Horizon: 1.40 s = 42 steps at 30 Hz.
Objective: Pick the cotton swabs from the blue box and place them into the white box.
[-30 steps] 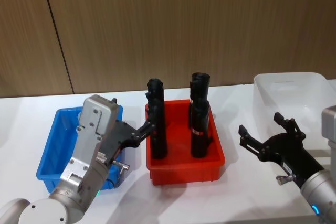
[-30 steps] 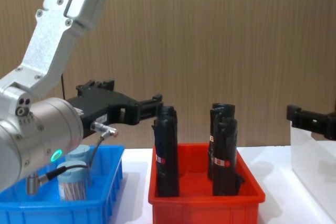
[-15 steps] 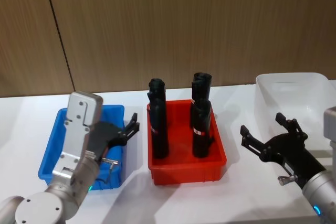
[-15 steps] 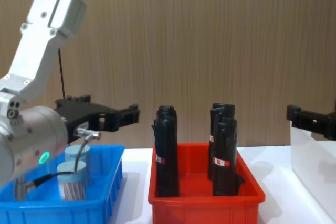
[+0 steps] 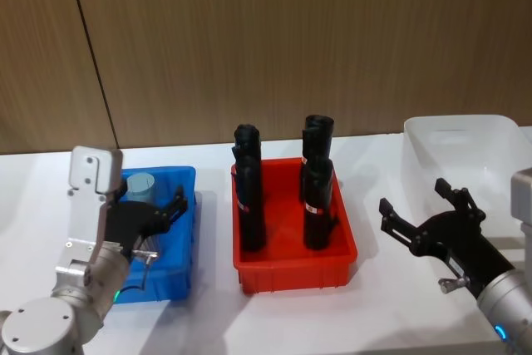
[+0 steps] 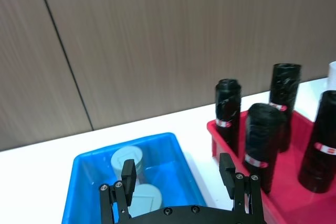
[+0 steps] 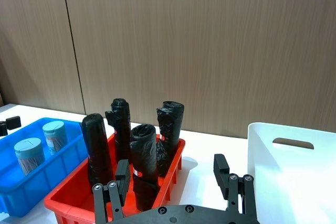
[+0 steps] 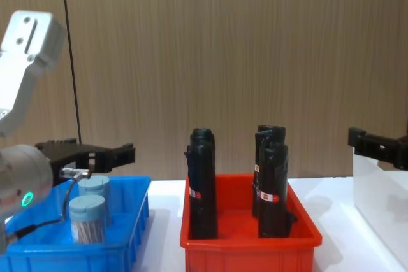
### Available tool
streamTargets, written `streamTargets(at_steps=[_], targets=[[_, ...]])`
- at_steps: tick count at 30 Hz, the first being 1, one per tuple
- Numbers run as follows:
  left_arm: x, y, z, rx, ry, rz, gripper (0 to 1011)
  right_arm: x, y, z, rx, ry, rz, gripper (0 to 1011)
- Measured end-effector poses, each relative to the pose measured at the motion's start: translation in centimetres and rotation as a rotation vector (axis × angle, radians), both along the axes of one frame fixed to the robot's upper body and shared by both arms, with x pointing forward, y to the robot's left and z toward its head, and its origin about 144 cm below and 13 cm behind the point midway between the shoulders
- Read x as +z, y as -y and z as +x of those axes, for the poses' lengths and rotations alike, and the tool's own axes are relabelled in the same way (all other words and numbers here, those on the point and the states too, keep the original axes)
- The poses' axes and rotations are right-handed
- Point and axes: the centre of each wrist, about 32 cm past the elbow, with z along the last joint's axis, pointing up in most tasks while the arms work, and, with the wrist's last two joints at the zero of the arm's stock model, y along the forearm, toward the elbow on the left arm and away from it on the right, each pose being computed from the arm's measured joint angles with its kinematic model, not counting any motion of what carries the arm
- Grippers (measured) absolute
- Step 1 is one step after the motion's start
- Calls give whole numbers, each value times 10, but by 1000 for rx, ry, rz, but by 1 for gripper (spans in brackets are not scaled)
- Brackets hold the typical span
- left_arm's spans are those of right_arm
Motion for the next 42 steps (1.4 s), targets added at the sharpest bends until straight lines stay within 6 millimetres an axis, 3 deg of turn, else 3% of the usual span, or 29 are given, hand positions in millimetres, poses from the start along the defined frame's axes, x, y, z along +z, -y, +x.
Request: streamTargets(at_steps=[20, 42], targets=[[-14, -32, 33, 73, -146, -74, 1004, 0, 0, 0, 0, 0, 0, 1002], [-23, -48, 59, 35, -237, -60, 1004, 0, 0, 0, 0, 0, 0, 1002]])
